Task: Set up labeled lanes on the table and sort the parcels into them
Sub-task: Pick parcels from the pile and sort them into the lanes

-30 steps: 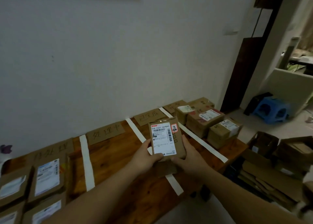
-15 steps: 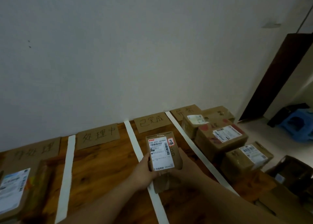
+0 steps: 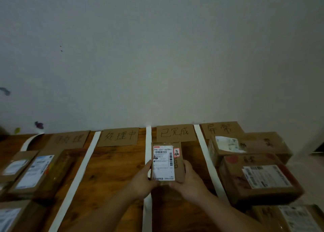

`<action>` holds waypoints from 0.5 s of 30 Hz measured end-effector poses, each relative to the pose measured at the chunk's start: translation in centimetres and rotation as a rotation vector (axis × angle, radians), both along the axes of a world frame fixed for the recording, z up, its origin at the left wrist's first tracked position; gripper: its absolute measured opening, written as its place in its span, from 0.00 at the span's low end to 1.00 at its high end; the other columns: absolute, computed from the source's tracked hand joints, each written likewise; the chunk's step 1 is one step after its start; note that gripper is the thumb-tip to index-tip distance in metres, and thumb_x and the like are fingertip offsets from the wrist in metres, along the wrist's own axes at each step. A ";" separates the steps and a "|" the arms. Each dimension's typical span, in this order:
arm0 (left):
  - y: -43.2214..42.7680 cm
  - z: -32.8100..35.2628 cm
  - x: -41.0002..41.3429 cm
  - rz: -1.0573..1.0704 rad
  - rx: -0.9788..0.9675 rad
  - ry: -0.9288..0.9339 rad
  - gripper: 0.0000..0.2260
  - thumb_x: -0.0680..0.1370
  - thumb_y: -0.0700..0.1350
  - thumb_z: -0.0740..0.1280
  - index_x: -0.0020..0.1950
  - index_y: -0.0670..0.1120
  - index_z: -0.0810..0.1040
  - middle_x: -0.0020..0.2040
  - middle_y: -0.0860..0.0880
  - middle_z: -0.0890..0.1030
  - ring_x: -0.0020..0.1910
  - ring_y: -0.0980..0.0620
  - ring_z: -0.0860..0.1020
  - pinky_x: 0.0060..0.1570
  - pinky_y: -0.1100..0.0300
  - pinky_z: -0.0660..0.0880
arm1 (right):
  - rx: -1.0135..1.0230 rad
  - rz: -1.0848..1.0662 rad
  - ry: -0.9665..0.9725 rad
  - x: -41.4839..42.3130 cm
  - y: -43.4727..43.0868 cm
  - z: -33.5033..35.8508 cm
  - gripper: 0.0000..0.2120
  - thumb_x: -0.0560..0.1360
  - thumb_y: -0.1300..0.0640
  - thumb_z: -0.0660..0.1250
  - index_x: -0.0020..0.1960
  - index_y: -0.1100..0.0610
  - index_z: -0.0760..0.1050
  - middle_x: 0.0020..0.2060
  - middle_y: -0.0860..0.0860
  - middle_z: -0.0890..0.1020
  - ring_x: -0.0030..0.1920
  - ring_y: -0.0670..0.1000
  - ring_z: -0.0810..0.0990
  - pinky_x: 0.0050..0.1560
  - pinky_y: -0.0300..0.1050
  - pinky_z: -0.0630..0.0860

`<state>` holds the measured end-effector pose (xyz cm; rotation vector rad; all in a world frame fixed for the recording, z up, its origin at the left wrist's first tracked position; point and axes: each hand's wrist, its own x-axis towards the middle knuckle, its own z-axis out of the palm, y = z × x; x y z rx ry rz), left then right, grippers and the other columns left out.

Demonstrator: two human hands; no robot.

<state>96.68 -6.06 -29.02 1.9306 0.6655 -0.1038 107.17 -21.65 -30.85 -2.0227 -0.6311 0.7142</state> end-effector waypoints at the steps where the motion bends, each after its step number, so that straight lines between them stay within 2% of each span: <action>1: -0.1 0.1 0.0 0.007 0.011 0.014 0.34 0.74 0.44 0.70 0.74 0.59 0.56 0.65 0.59 0.72 0.54 0.65 0.70 0.45 0.73 0.72 | -0.011 0.002 0.005 0.2 -0.1 -0.1 0.39 0.66 0.50 0.77 0.70 0.41 0.58 0.60 0.38 0.74 0.63 0.43 0.72 0.59 0.42 0.72; 6: -0.4 0.2 0.2 0.051 0.018 0.074 0.35 0.74 0.44 0.70 0.74 0.60 0.55 0.66 0.59 0.71 0.57 0.63 0.70 0.42 0.74 0.71 | -0.037 0.034 -0.003 0.8 0.2 -0.3 0.39 0.66 0.50 0.77 0.70 0.43 0.58 0.63 0.41 0.74 0.64 0.45 0.72 0.61 0.46 0.74; 9: 0.0 0.6 0.6 0.032 0.074 0.091 0.33 0.75 0.45 0.70 0.74 0.58 0.57 0.69 0.56 0.71 0.66 0.57 0.69 0.52 0.69 0.71 | -0.057 0.038 -0.004 1.1 0.8 -0.1 0.40 0.67 0.50 0.77 0.70 0.44 0.57 0.64 0.42 0.74 0.65 0.46 0.72 0.62 0.47 0.74; 12: 0.3 1.4 0.7 -0.011 0.105 0.128 0.34 0.74 0.47 0.70 0.75 0.56 0.56 0.71 0.54 0.69 0.69 0.52 0.67 0.62 0.59 0.70 | -0.130 0.059 -0.040 1.1 1.2 0.5 0.44 0.65 0.46 0.77 0.72 0.45 0.53 0.67 0.44 0.70 0.67 0.48 0.70 0.64 0.51 0.72; 14: 1.1 2.9 0.4 -0.037 0.136 0.140 0.35 0.73 0.48 0.71 0.75 0.57 0.56 0.72 0.52 0.67 0.70 0.51 0.67 0.64 0.55 0.70 | -0.185 0.047 -0.153 1.1 1.5 1.6 0.49 0.61 0.39 0.76 0.73 0.45 0.52 0.70 0.46 0.64 0.70 0.51 0.64 0.67 0.53 0.68; 15: 1.7 3.8 0.0 -0.043 0.170 0.135 0.34 0.73 0.50 0.70 0.74 0.57 0.55 0.73 0.52 0.66 0.70 0.50 0.66 0.63 0.56 0.69 | -0.203 0.040 -0.220 1.1 1.9 2.4 0.50 0.61 0.37 0.75 0.74 0.45 0.51 0.72 0.47 0.61 0.72 0.52 0.61 0.69 0.55 0.65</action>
